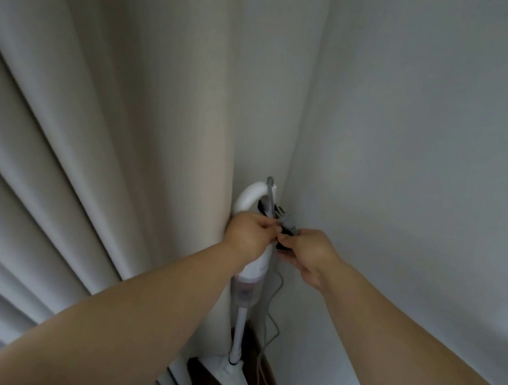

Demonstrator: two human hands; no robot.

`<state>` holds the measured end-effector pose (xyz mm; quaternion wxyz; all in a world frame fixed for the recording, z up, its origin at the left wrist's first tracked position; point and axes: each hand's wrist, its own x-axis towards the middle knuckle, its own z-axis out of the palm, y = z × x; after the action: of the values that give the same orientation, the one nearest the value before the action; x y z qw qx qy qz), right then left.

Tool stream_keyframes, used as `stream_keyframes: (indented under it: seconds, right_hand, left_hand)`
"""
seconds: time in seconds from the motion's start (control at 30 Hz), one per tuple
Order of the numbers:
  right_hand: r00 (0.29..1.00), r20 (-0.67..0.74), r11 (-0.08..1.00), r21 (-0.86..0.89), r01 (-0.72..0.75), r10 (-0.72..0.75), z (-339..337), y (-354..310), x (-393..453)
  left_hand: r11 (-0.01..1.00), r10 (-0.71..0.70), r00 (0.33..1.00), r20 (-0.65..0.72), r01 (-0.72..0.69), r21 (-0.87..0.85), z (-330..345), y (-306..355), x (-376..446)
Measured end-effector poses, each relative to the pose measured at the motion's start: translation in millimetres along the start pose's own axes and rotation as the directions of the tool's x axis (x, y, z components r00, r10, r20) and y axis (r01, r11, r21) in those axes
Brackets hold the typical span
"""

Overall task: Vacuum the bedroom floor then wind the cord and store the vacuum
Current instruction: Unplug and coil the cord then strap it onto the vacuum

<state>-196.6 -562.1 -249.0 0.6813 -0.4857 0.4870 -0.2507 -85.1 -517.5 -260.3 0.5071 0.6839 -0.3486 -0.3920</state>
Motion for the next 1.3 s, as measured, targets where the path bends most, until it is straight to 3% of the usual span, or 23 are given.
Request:
stream_keyframes:
  seconds: [0.2, 0.3, 0.47, 0.57, 0.7, 0.8, 0.9, 0.97, 1.07, 1.13, 1.23, 1.3]
  right_hand:
    - [0.997, -0.001, 0.984, 0.162, -0.080, 0.081, -19, -8, -20]
    - [0.990, -0.115, 0.965, 0.259, -0.046, 0.078, -32, -18, -30]
    - [0.961, -0.277, 0.961, 0.270, 0.060, 0.018, -35, -34, -37]
    - [0.916, -0.400, 0.954, 0.263, 0.141, -0.025, -47, -47, -37]
    - [0.952, -0.305, 0.992, 0.116, 0.056, -0.018, -33, -41, -30]
    - [0.972, -0.235, 0.980, 0.196, 0.037, 0.011, -18, -31, -22]
    - [0.967, -0.256, 0.957, 0.284, 0.064, 0.011, -16, -25, -15]
    - [0.964, -0.265, 0.939, 0.329, 0.102, -0.012, -13, -23, -13]
    - [0.966, -0.244, 0.891, 0.415, 0.186, -0.088, -9, -29, -13]
    - [0.956, -0.270, 0.900, 0.377, 0.217, -0.117, -10, -35, -14]
    - [0.881, -0.456, 0.966, 0.147, 0.212, -0.124, -24, -36, -12]
    - [0.855, -0.503, 0.983, 0.053, 0.177, -0.127, -34, -30, -14]
  left_hand:
    - [0.990, 0.023, 0.996, -0.086, -0.011, 0.138, 2, 6, 10]
    - [0.976, 0.033, 0.989, -0.147, 0.000, 0.220, 5, 8, 17]
    - [0.932, 0.043, 0.992, -0.121, 0.003, 0.362, 5, 14, 23]
    - [0.851, 0.071, 0.992, -0.105, -0.005, 0.525, -7, 8, 23]
    - [0.790, 0.149, 0.988, 0.046, -0.147, 0.595, -4, 9, 8]
    - [0.724, 0.221, 0.969, 0.113, -0.240, 0.647, -2, 11, -8]
    - [0.560, 0.400, 0.915, -0.043, -0.207, 0.802, -7, 13, -23]
    - [0.591, 0.441, 0.886, -0.144, -0.166, 0.789, -8, 17, -27]
    - [0.663, 0.330, 0.934, -0.138, -0.125, 0.738, -5, 24, -18]
    - [0.667, 0.244, 0.969, -0.035, -0.141, 0.731, -3, 28, -5]
    - [0.588, 0.098, 0.982, 0.163, -0.190, 0.786, 5, 31, 19]
    - [0.518, 0.009, 0.979, 0.202, -0.177, 0.837, 11, 30, 33]
